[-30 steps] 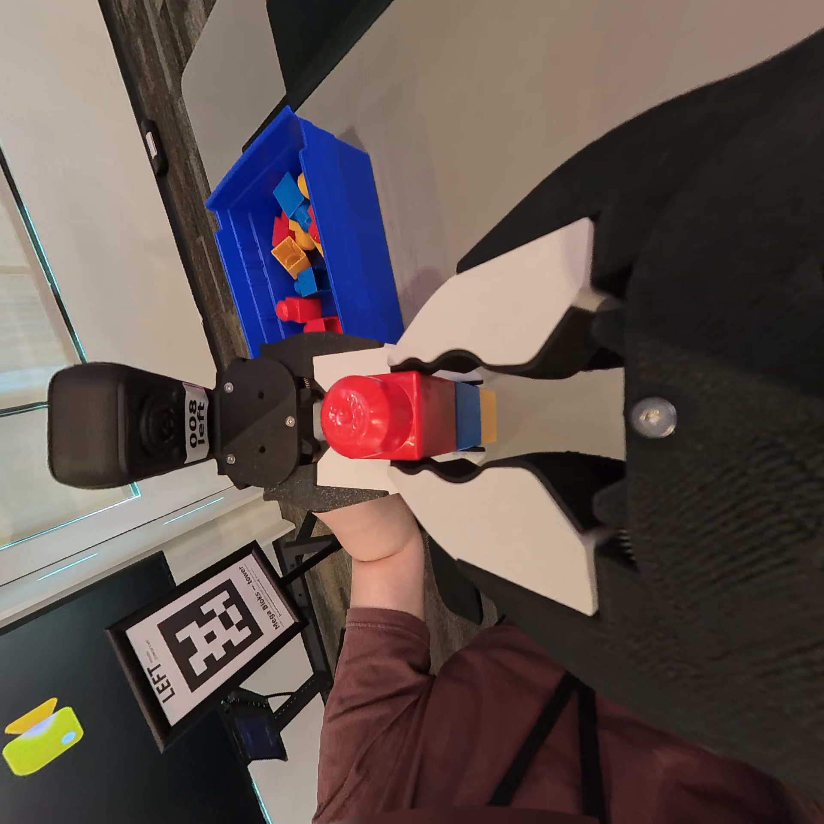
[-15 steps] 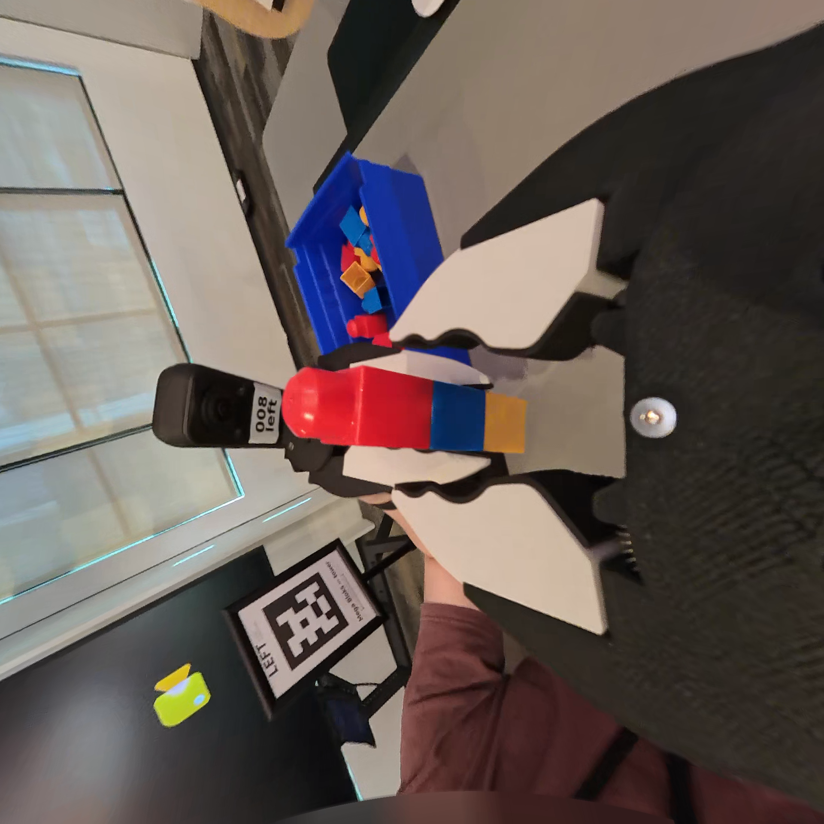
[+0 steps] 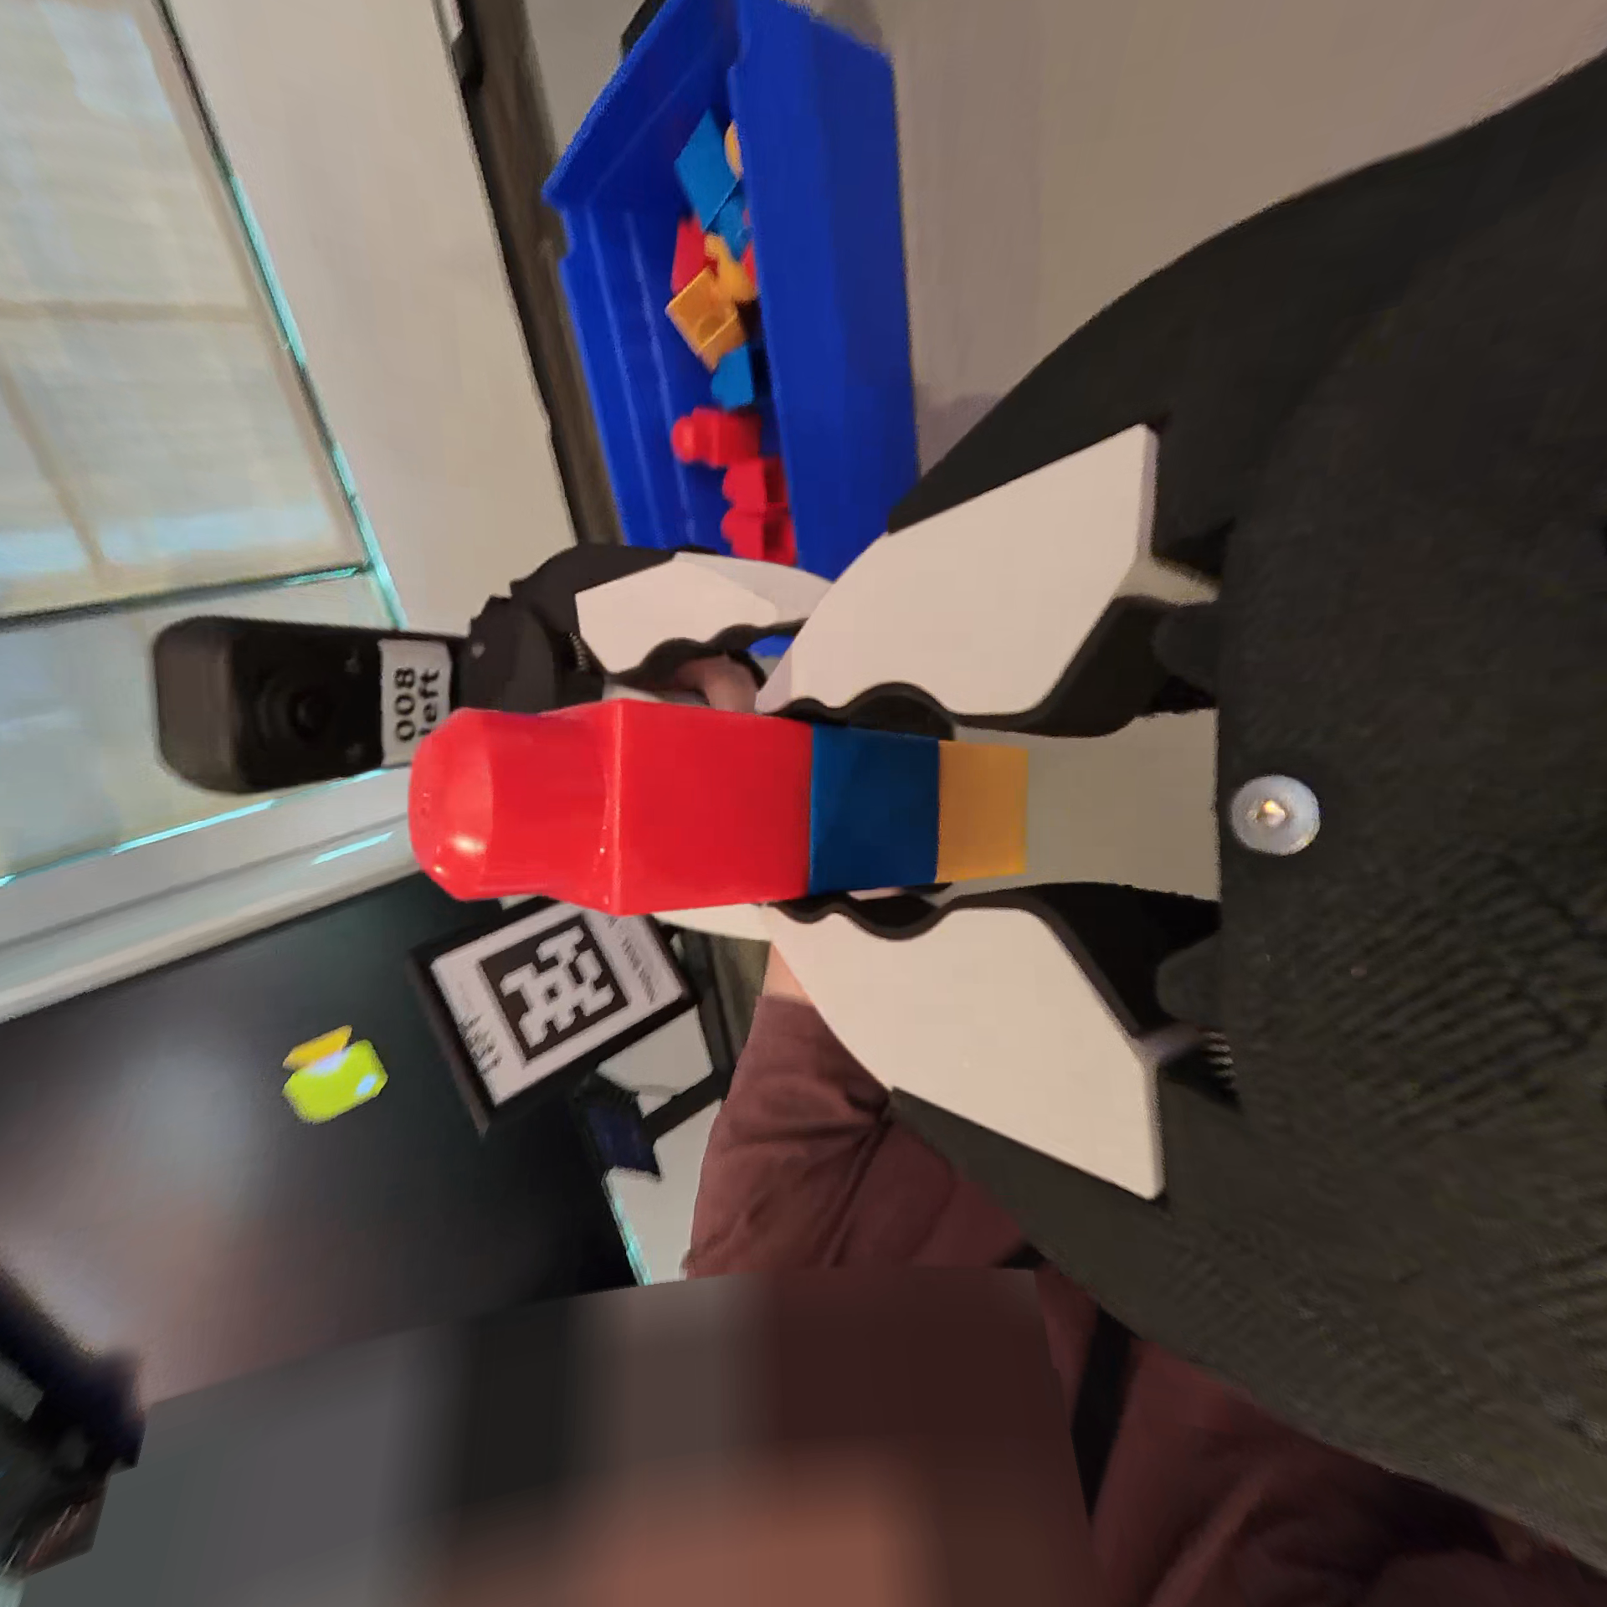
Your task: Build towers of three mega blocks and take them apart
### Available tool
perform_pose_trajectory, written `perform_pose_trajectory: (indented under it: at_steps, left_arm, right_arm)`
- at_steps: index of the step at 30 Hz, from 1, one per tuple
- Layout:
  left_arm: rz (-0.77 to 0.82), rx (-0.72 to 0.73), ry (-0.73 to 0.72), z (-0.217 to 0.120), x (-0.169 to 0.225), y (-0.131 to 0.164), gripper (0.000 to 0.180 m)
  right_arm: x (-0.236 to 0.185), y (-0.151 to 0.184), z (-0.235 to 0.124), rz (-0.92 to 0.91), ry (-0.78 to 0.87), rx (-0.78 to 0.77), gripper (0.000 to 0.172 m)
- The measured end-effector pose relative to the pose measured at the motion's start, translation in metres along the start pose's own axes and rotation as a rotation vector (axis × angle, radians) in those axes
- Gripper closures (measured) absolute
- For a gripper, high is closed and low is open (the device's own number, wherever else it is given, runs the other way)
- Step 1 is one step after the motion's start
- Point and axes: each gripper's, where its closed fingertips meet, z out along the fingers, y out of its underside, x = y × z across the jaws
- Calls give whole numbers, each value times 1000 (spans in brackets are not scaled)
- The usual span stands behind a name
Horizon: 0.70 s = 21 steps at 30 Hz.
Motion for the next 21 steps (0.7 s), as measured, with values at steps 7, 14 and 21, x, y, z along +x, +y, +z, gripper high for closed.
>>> perform_pose_trajectory:
  at_steps: [7,14,21]
  left_arm:
    - [95,112,-36,-38,21,-23,96]
    - [91,178,-58,-56,21,-31,101]
    - [96,221,-119,-71,15,-37,104]
  right_arm:
    - [-31,-37,-56,-19,-52,148,135]
    - [-17,-51,-131,-32,192,268,135]
    - [48,-50,-235,-105,781,438,135]
